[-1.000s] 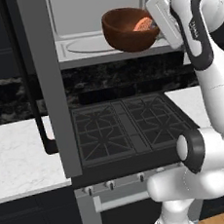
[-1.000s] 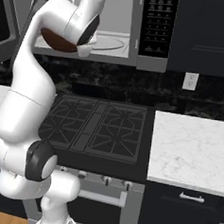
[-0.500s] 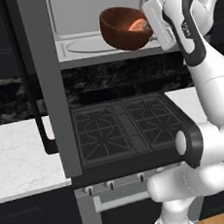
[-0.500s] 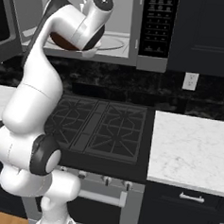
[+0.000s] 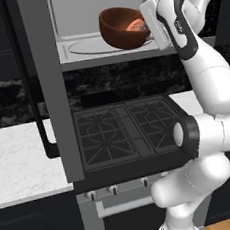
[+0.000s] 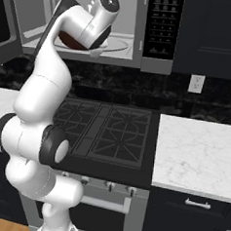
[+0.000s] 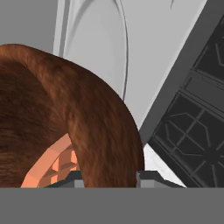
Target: Open the microwave, place the bowl with waffle inside the microwave, then close the microwave door and turn it on.
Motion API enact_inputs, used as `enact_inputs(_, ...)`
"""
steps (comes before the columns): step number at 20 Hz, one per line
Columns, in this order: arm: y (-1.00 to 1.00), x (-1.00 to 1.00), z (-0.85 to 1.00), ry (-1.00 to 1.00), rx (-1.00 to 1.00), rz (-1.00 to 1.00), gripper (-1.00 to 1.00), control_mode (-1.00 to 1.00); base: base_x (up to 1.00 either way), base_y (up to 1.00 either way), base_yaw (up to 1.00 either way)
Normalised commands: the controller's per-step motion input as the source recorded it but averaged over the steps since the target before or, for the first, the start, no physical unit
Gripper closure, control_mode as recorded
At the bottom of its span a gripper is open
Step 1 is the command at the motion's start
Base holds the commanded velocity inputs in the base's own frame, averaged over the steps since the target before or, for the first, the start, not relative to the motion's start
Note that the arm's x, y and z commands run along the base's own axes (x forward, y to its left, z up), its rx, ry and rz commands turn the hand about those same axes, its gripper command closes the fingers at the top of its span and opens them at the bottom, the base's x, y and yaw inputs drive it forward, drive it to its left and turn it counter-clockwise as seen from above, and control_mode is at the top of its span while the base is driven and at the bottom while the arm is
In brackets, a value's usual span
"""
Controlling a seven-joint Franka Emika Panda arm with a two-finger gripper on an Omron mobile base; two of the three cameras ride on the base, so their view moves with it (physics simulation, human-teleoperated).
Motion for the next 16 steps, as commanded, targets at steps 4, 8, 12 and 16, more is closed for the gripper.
enact_inputs(4, 0.07, 0.35, 0.00, 0.00, 0.00, 0.00, 1.00, -1.00, 0.00, 0.00, 0.00)
enact_inputs(8, 0.09, 0.31, 0.00, 0.00, 0.00, 0.00, 1.00, -1.00, 0.00, 0.00, 0.00)
enact_inputs(12, 0.07, 0.26, 0.00, 0.01, 0.00, 0.00, 1.00, -1.00, 0.00, 0.00, 0.00)
enact_inputs(16, 0.04, 0.19, -0.02, 0.01, 0.00, 0.00, 1.00, -1.00, 0.00, 0.00, 0.00)
